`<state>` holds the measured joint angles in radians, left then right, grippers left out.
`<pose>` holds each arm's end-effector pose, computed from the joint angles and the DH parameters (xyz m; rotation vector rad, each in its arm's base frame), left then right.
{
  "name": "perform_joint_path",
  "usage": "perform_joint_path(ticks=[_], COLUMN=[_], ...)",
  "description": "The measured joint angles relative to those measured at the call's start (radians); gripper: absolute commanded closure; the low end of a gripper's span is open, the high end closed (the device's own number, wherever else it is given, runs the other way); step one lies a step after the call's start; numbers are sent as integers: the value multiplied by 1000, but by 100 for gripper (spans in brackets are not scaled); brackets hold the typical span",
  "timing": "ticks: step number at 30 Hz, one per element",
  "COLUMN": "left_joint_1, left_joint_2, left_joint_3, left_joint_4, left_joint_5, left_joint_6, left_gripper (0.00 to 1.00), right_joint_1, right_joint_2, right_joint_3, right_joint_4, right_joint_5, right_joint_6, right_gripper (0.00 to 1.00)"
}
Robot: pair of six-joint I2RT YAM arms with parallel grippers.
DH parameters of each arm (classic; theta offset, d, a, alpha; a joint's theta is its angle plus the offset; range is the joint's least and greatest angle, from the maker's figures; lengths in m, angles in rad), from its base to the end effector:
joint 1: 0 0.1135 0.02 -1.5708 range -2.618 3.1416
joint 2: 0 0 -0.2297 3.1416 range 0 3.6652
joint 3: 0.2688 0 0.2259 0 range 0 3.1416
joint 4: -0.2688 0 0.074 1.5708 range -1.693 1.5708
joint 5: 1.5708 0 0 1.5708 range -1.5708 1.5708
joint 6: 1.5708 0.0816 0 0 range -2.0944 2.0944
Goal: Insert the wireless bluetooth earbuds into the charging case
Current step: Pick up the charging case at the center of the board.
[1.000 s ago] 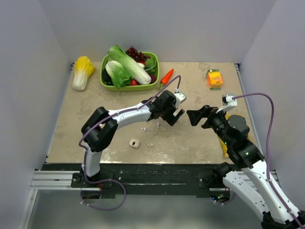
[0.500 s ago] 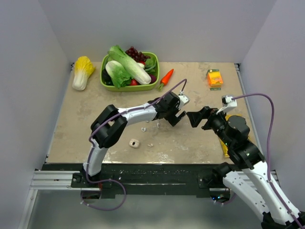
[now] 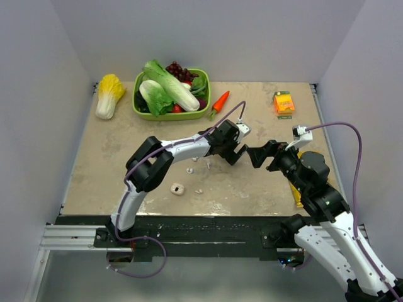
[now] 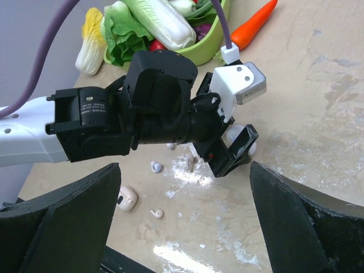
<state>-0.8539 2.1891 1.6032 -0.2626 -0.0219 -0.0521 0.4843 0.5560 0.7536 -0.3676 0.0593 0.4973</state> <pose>0.3106 -0.3536 0.1135 0.9491 2.2652 -0.3818 0.1615 0.0795 0.3100 0.0563 1.7869 0.6634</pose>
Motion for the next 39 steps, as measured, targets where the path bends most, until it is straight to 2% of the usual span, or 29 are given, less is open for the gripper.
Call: perform_joint_path(ticks=[27,39], left_joint_1=[14,-4], left_joint_2=[23,29], left_joint_3=[24,24], left_joint_4=[-4,0], left_joint_5=[2,-61], left_joint_6=[-70,-95], left_gripper=[0,3], right_joint_1=[0,0], right_joint_2=[9,5], right_joint_3=[0,0], right_joint_4=[-3,-4], right_joint_5=[-1,1], right_joint_6=[13,17], right_gripper=[2,2])
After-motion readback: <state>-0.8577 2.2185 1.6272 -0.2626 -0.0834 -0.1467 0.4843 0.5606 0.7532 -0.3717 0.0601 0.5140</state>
